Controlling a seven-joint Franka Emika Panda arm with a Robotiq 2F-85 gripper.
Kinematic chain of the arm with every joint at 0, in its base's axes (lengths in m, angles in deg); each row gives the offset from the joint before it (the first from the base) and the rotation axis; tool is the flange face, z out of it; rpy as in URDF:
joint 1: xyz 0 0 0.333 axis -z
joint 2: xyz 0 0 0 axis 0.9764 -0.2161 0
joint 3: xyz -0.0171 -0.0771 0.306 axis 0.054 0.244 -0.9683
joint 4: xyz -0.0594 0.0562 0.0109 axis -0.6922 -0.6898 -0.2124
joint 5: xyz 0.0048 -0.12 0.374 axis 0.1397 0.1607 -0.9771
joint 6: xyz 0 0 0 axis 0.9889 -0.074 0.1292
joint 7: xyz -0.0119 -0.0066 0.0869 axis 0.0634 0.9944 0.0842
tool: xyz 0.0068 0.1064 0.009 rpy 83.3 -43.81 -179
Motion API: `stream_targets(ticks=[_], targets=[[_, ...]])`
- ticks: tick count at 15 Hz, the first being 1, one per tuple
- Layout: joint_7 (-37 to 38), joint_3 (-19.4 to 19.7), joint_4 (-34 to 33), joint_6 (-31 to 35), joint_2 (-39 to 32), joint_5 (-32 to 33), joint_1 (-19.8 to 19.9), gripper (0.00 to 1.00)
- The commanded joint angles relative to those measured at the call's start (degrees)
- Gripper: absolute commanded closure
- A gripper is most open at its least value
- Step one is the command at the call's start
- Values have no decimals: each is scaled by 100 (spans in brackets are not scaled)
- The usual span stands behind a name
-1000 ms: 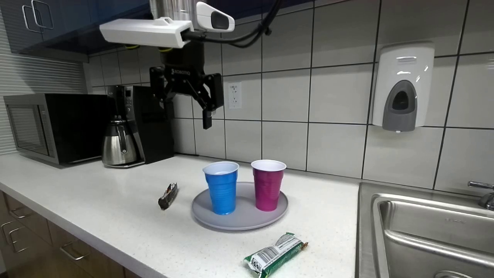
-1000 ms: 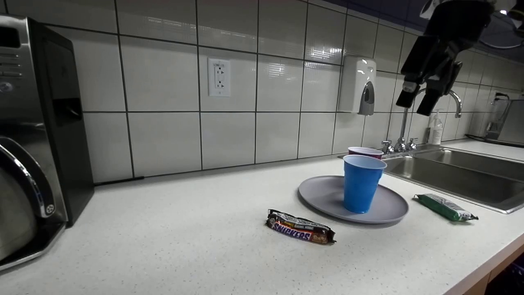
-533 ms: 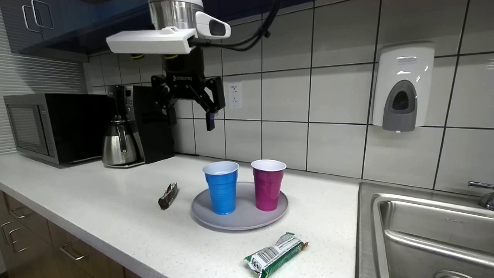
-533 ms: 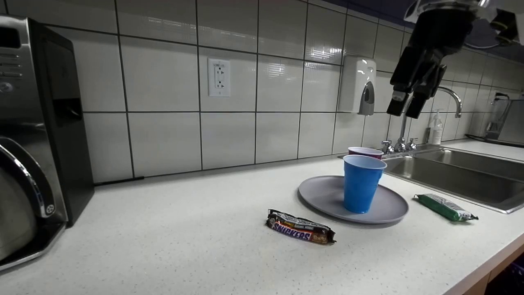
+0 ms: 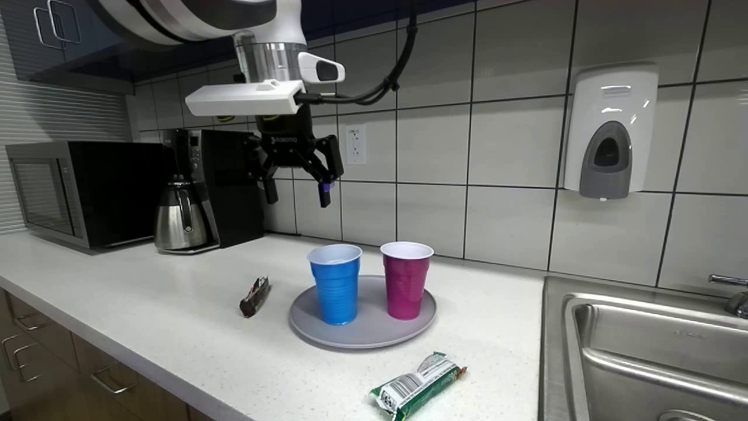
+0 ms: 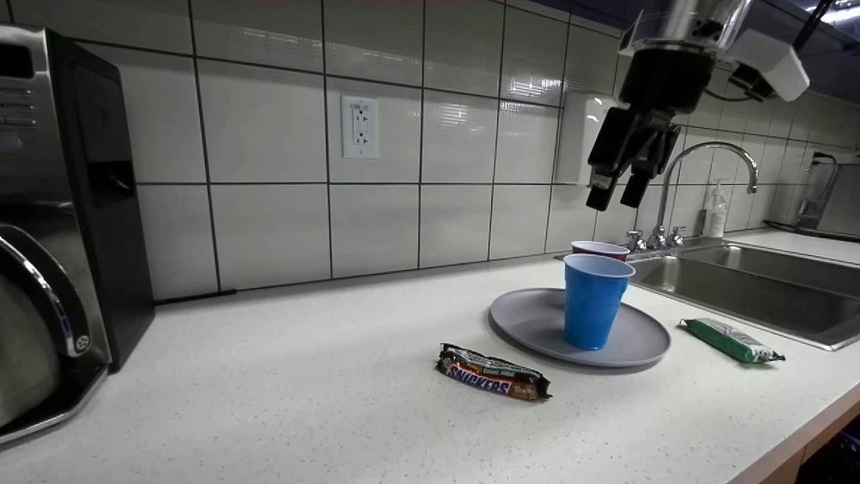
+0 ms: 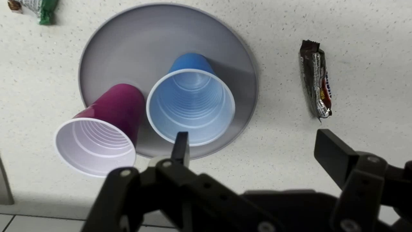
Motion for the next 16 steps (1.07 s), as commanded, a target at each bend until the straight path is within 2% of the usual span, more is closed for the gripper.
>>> stream_targets(ticks=[1,9,16], targets=[[395,-201,-339,164,-482,251,89,0],[950,-266,-759,355,-1279,600,169,0],[1139,-267,-1125,271,-1803,592,153,0]])
